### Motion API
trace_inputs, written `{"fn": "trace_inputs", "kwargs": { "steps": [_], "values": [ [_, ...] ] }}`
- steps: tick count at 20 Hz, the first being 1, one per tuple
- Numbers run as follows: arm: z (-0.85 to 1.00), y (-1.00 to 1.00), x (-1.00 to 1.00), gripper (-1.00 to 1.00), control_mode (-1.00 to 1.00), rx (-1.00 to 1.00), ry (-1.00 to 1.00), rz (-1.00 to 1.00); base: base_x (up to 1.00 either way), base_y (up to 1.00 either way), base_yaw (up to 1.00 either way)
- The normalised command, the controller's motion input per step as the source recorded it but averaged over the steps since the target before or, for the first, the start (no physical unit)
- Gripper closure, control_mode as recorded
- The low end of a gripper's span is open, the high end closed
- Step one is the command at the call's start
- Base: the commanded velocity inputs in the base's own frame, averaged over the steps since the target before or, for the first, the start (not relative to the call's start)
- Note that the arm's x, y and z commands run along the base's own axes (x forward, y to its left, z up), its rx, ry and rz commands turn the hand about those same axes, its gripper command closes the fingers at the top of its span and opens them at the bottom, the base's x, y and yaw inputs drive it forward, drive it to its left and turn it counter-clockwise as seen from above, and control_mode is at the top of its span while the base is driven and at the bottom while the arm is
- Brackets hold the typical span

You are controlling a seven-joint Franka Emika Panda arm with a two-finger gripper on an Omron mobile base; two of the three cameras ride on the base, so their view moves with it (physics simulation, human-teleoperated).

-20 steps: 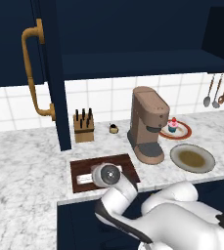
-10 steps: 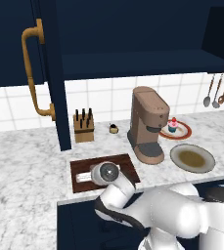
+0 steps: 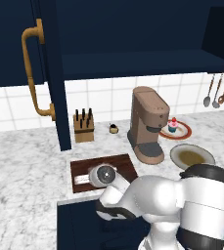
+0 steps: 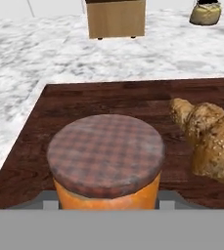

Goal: From the different types of pastries on the counter, select a croissant and place it on the cutting board. Then retrieve a jar of jam from the cabinet and place it alongside the croissant on the cutting board.

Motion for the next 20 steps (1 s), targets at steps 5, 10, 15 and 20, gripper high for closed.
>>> {"fn": "trace_inputs", "kwargs": {
  "steps": [5, 10, 15, 20],
  "values": [
    [-0.26, 0.0, 0.28, 1.0, -1.0, 0.0, -0.01, 0.0, 0.0, 0.0, 0.0],
    [-0.37, 0.0, 0.03, -1.0, -1.0, 0.0, 0.0, 0.0, 0.0, 0.0, 0.0],
    [-0.34, -0.01, 0.0, -1.0, -1.0, 0.0, 0.0, 0.0, 0.0, 0.0, 0.0],
    [-0.43, -0.17, 0.0, -1.0, -1.0, 0.0, 0.0, 0.0, 0.0, 0.0, 0.0]
  ]
}}
